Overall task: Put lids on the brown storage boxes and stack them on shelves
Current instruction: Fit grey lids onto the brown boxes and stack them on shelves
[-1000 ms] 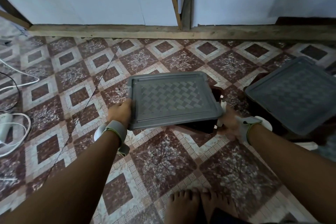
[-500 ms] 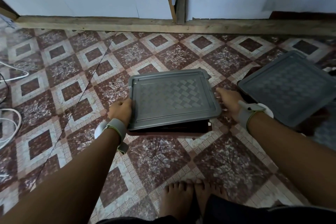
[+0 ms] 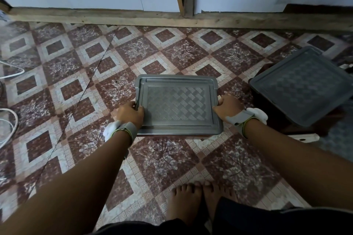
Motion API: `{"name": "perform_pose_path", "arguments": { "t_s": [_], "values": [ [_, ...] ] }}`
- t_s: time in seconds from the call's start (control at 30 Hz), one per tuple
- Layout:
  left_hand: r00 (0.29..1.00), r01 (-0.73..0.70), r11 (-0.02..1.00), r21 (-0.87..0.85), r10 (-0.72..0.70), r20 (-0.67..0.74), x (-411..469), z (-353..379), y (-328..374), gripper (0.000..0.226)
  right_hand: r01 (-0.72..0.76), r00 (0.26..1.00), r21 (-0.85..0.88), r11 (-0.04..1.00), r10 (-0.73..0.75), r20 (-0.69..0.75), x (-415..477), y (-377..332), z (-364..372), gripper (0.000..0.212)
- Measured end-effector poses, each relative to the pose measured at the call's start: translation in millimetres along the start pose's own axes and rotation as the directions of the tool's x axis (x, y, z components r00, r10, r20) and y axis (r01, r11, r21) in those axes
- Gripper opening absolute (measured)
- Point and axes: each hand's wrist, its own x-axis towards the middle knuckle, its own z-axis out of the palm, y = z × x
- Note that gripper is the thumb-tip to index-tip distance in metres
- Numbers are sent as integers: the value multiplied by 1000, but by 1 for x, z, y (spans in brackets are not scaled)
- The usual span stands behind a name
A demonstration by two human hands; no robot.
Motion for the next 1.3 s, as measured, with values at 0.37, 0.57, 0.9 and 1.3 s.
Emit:
{"name": "perform_pose_path", "arguments": {
  "t_s": [0.37,0.57,0.9,1.3],
  "values": [
    [986,128,992,-17,-126,105,-9,1,-11,29,-100,992,17,995,98,82,-8,4,-2,40],
    [955,165,985,-56,-145,257,-17,7,-3,40,-279,936,-29,960,279,215,-12,16,-20,45],
    [954,142,988,-63,-119,274,-7,14,1,30,-342,929,67,937,327,176,-15,26,-21,34],
    [994,16,1000,17,-18,110,-24,23,13,16,-191,976,-139,972,173,-135,-24,21,-2,32]
  ]
}}
